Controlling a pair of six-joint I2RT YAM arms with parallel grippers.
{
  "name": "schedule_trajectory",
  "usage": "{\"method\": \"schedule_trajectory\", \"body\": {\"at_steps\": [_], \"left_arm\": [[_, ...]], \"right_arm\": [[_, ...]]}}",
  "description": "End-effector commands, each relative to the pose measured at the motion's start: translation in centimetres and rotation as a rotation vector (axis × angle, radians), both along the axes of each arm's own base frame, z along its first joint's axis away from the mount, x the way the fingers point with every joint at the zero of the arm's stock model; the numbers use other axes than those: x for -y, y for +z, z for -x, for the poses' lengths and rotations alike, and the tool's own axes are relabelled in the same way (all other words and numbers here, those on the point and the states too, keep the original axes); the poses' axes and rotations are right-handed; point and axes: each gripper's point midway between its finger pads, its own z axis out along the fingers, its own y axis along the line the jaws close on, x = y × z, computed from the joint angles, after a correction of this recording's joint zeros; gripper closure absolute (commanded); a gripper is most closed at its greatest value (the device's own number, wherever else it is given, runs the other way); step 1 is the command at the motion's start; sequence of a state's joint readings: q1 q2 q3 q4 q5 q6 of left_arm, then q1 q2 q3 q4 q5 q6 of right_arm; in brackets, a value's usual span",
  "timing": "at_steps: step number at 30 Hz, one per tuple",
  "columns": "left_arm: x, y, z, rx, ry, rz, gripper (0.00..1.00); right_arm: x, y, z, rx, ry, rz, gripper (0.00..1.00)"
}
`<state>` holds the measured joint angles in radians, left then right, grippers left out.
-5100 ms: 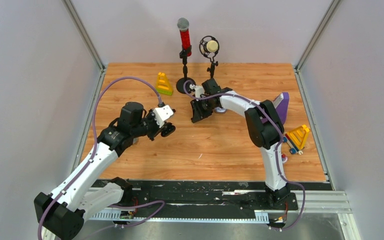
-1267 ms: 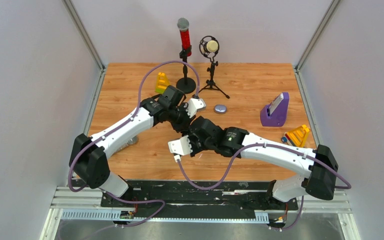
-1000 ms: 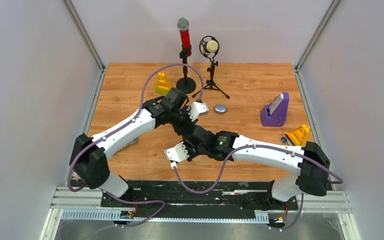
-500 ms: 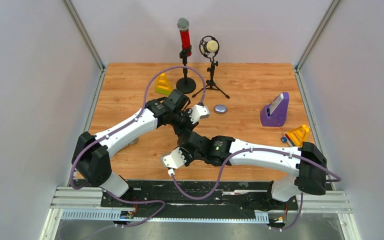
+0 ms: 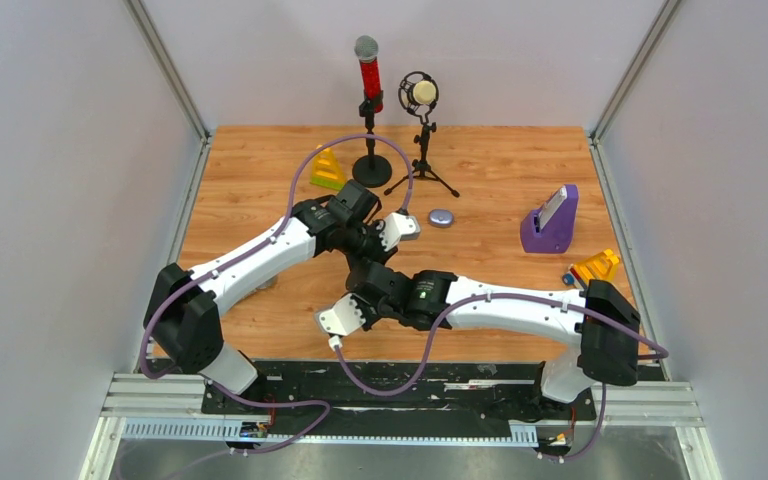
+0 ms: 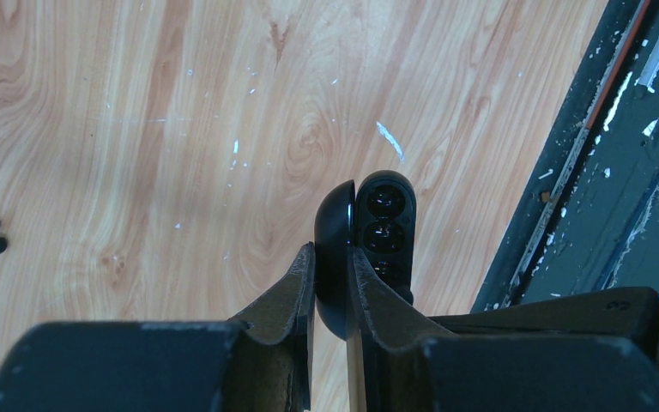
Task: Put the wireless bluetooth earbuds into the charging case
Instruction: Place the earbud in the charging case.
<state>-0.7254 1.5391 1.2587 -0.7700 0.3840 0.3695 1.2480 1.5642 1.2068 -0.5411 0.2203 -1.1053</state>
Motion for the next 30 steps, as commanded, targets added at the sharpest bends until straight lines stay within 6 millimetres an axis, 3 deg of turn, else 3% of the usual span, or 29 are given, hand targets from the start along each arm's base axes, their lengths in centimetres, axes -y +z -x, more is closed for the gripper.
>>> {"method": "schedule_trajectory", "body": {"at_steps": [1, 20, 30], "left_arm": [[0.7, 1.9, 0.2, 0.033, -0.035, 0.050, 0.80], [0.6, 1.9, 0.1, 0.045, -0.033, 0.049, 0.80], [0.7, 2.2, 0.0, 0.053, -0.029, 0.053, 0.80]], "right_arm": [[-1.4, 2.0, -0.9, 0.047, -0.007, -0.054, 1.00], [-0.1, 1.5, -0.2, -0.017, -0.009, -0.009, 1.00], [-0.4, 0.7, 0.0, -0.060, -0.006, -0.009, 1.00]]}}
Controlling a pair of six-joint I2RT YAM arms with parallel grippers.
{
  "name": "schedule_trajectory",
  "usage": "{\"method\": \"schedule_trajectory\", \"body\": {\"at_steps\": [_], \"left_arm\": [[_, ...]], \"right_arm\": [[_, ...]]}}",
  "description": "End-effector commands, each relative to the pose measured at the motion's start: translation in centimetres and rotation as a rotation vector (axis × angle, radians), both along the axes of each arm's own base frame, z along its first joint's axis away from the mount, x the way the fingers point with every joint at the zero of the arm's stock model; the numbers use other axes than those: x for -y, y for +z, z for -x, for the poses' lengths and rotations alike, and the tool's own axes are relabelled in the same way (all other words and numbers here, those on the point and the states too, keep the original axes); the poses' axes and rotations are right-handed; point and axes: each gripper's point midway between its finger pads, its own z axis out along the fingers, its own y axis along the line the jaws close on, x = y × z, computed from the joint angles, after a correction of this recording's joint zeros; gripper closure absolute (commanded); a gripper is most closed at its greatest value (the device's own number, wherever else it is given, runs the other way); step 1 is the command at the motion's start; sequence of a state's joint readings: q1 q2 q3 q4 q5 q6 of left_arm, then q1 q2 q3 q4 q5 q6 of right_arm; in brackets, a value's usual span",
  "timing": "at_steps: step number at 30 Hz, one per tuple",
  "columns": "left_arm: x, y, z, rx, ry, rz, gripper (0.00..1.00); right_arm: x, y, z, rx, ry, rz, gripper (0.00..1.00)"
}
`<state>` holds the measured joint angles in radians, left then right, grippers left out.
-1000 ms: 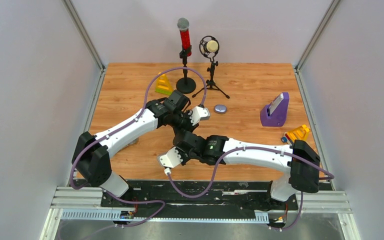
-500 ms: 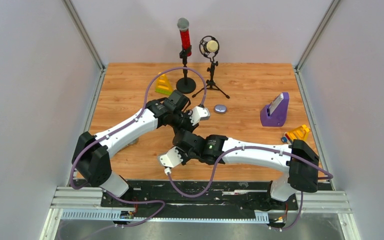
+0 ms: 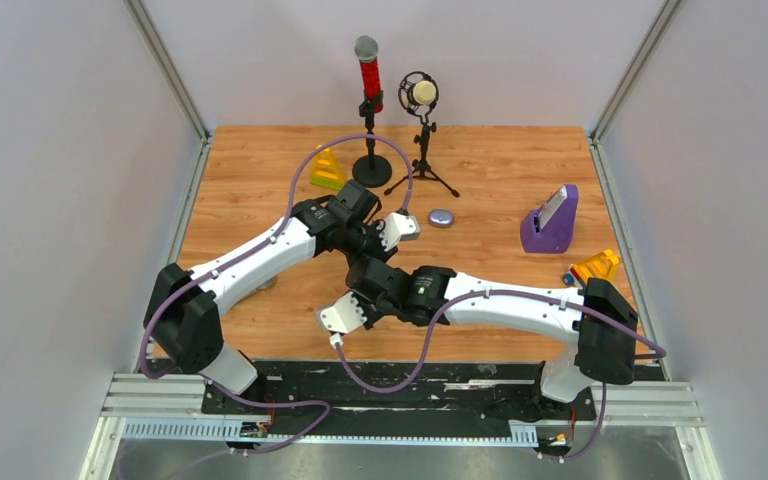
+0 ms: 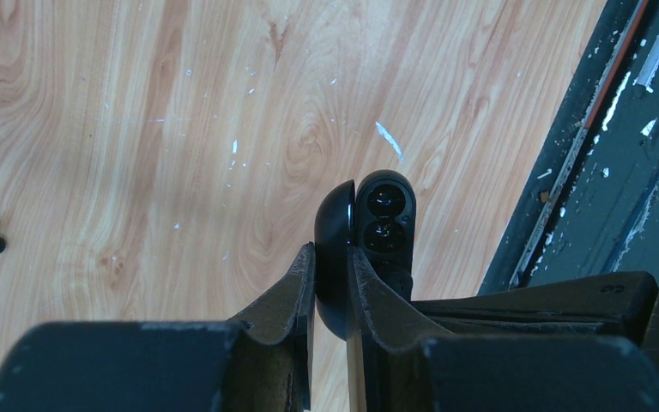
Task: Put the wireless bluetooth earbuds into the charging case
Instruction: Place the earbud in the charging case.
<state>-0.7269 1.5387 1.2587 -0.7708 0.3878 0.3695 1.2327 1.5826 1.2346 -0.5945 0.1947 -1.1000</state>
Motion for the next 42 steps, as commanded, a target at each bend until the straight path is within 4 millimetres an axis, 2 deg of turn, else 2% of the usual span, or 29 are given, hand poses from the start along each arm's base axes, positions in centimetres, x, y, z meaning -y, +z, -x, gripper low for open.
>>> {"method": "schedule_trajectory", "body": {"at_steps": [1, 11, 24, 29, 42], "left_arm": [[0.6, 2.2, -0.2, 0.057, -0.025, 0.050, 0.80], [0.6, 2.2, -0.2, 0.061, -0.023, 0.053, 0.80], [0.5, 2.6, -0.1, 0.069, -0.022, 0.059, 0.79], [0.5, 2.7, -0.1, 0.071, -0.023, 0.063, 0.79], [0.4, 2.9, 0.0, 0.077, -0.024, 0.070, 0.79]], "right_arm": [[-0.8, 1.3, 0.1, -0.028, -0.002, -0.041, 1.00], [-0.7, 1.4, 0.5, -0.050, 0.007, -0.028, 1.00], [-0.9, 0.0, 0.8, -0.075, 0.016, 0.001, 0.97], [-1.1, 0.1, 0.4, -0.064, 0.008, -0.007, 0.87], [-1.2, 0.3, 0.1, -0.063, 0.003, -0.011, 0.87]]}}
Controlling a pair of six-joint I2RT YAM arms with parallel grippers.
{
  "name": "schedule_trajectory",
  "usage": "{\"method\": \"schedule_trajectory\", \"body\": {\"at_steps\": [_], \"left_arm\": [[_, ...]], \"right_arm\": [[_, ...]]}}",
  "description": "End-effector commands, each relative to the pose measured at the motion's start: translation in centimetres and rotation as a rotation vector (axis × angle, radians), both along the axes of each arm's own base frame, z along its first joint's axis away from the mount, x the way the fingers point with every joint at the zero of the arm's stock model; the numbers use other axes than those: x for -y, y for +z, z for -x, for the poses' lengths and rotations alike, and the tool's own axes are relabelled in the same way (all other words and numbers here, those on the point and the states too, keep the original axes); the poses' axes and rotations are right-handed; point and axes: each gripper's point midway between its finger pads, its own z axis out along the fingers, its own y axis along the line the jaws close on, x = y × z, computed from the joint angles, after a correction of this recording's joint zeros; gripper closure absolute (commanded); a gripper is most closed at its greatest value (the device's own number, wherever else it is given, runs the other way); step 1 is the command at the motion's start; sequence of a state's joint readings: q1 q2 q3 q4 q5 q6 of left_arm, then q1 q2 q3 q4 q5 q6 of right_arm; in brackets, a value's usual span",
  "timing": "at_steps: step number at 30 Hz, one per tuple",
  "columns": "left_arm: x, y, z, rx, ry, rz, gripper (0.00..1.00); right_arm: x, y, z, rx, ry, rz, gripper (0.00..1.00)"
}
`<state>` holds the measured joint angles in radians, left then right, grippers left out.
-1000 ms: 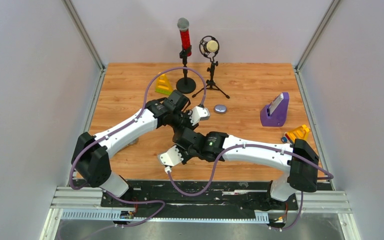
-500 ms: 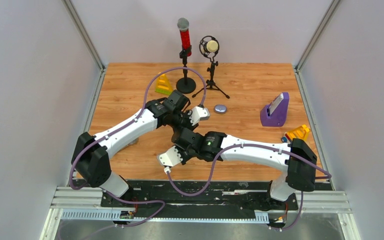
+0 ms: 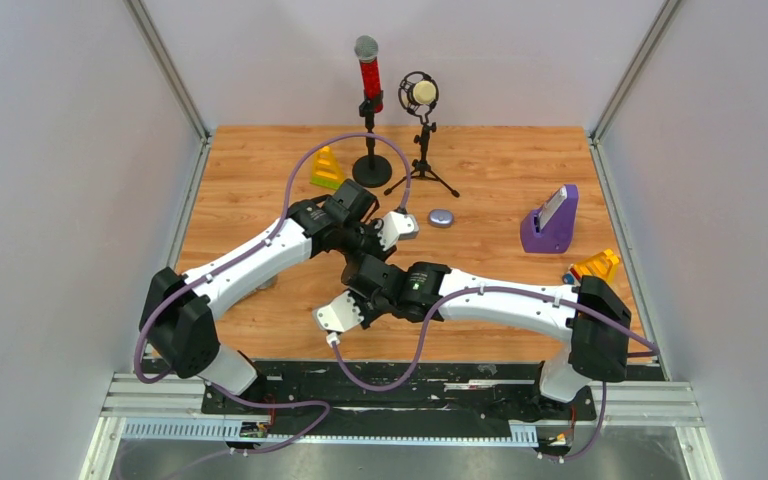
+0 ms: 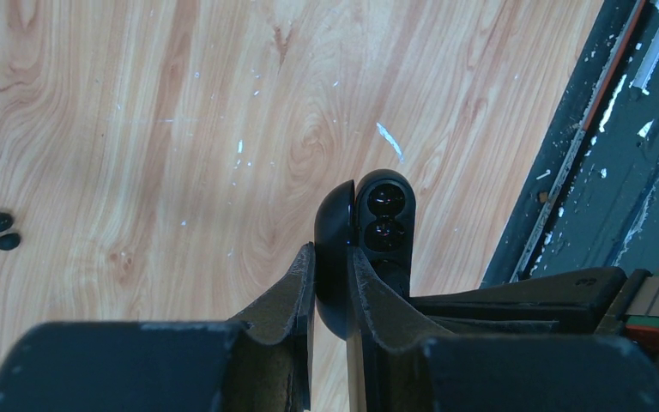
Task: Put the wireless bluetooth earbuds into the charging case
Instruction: Place the earbud in the charging case.
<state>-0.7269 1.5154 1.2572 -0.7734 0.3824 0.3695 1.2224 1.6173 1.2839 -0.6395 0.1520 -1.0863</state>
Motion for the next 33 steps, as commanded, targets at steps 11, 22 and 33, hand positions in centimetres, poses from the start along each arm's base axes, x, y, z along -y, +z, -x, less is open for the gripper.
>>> {"method": "schedule_trajectory", "body": {"at_steps": [11, 22, 33], "left_arm": [[0.6, 2.2, 0.1, 0.057, -0.027, 0.060, 0.79], [0.6, 2.3, 0.0, 0.058, -0.027, 0.060, 0.79], [0.6, 2.4, 0.0, 0.061, -0.029, 0.062, 0.79]], "right_arm": [[-1.0, 3.0, -1.0, 0.011, -0.031, -0.068, 0.75], [-1.1, 4.6, -1.4, 0.009, -0.052, -0.100, 0.69], [-0.8, 6.4, -2.0, 0.052, -0.083, -0.129, 0.99]]}}
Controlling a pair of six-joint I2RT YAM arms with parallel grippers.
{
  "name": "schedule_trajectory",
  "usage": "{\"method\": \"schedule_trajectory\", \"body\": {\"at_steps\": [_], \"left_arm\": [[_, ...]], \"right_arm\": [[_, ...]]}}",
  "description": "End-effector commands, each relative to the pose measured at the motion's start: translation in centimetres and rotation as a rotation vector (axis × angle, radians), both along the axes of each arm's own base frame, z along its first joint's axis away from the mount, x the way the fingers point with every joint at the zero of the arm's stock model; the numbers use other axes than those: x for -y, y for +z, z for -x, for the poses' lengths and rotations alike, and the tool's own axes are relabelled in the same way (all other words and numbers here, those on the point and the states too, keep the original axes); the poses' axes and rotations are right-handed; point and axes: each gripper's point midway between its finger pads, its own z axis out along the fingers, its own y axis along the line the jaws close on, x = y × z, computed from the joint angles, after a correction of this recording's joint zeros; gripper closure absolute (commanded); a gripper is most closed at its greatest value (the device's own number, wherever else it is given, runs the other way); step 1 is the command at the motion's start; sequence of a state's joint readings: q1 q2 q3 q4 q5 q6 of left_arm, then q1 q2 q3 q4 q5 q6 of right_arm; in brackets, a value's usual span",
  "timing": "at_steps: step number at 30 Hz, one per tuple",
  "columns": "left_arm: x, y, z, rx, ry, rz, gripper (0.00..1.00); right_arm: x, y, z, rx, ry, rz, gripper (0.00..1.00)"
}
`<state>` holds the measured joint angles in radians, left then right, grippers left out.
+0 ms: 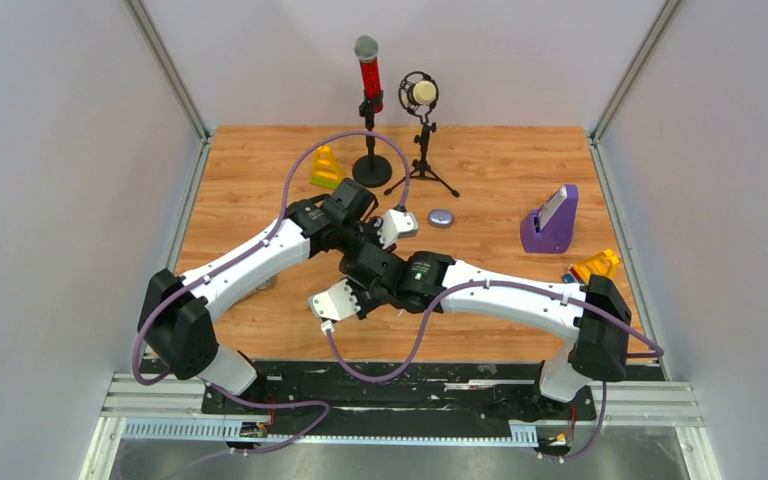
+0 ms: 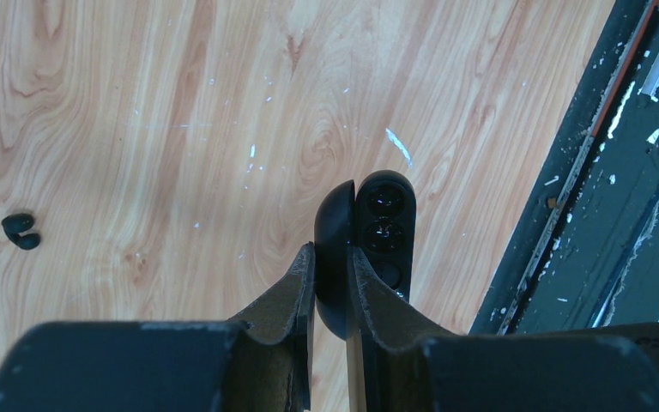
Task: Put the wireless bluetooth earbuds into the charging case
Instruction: Place the earbud in the charging case.
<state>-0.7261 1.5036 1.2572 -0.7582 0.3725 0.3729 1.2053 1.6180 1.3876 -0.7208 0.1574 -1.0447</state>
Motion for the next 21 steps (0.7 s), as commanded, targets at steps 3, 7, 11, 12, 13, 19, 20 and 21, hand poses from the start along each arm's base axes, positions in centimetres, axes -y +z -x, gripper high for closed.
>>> {"method": "schedule_trajectory", "body": {"at_steps": [3, 7, 11, 12, 13, 19, 20, 21], "left_arm": [[0.5, 1.9, 0.4, 0.034, -0.032, 0.051, 0.79], [0.5, 2.1, 0.4, 0.038, -0.031, 0.052, 0.79], [0.4, 2.2, 0.4, 0.040, -0.031, 0.054, 0.79], [0.4, 2.2, 0.5, 0.040, -0.031, 0.054, 0.79], [0.4, 2.2, 0.5, 0.040, -0.032, 0.055, 0.79], [0.5, 2.4, 0.6, 0.042, -0.036, 0.062, 0.79], [0.5, 2.5, 0.6, 0.042, -0.036, 0.064, 0.79], [0.5, 2.5, 0.6, 0.044, -0.037, 0.065, 0.79]], "right_arm": [[-0.4, 2.6, -0.5, 0.026, -0.016, -0.067, 1.00], [-0.1, 1.2, -0.5, 0.019, -0.018, -0.044, 1.00], [-0.1, 0.1, -1.4, 0.057, -0.038, -0.035, 1.00], [-0.1, 0.0, -1.7, 0.071, -0.046, -0.032, 1.00], [0.0, -0.3, -1.9, 0.079, -0.050, -0.028, 1.00], [0.1, -0.5, -2.6, 0.083, -0.068, -0.039, 1.00], [0.1, -0.5, -2.8, 0.087, -0.070, -0.039, 1.00], [0.1, -0.5, -2.8, 0.084, -0.071, -0.039, 1.00]]}}
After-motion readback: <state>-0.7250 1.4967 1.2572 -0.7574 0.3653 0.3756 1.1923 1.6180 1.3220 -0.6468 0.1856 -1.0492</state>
